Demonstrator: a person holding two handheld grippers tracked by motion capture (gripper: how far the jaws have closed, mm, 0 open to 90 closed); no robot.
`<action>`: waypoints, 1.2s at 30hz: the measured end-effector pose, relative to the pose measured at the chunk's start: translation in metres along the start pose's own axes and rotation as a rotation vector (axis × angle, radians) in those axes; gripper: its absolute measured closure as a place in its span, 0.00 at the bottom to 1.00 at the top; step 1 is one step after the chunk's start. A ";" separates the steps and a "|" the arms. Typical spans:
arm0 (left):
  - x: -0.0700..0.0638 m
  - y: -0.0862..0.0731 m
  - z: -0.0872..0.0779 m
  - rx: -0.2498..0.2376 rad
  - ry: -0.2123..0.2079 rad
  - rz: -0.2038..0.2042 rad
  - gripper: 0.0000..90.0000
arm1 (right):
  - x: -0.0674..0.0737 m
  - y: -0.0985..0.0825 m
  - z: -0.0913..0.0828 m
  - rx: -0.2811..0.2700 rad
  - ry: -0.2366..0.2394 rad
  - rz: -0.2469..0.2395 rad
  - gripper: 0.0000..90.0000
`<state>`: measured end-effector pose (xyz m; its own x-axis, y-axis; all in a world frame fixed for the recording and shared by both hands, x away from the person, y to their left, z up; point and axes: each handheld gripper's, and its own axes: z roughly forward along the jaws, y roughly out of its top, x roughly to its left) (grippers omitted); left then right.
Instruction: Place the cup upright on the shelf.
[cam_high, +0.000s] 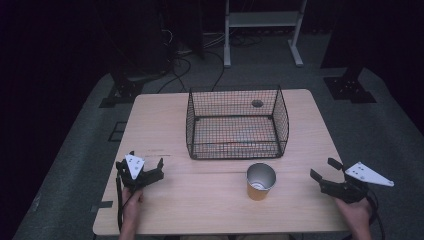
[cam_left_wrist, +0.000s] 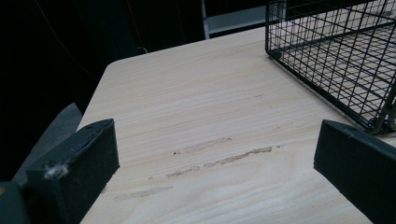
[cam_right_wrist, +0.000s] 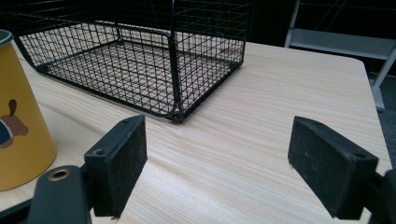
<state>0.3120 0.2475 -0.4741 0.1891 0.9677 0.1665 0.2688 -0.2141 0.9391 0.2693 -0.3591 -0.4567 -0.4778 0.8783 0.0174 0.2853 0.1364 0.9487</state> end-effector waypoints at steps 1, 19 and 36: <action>0.000 0.000 0.000 0.001 0.000 0.001 0.00 | -0.001 0.000 0.000 0.000 0.001 0.002 0.21; -0.001 0.000 -0.001 -0.001 -0.001 0.006 0.00 | 0.014 0.003 -0.009 0.011 0.068 -0.009 0.20; -0.001 0.000 -0.001 0.000 0.001 0.008 0.00 | 0.040 0.008 -0.011 0.035 0.139 -0.075 0.19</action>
<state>0.3104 0.2468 -0.4742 0.1900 0.9662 0.1744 0.2675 -0.2219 0.9377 0.2430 -0.3275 -0.4453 -0.6084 0.7936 -0.0070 0.2722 0.2170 0.9374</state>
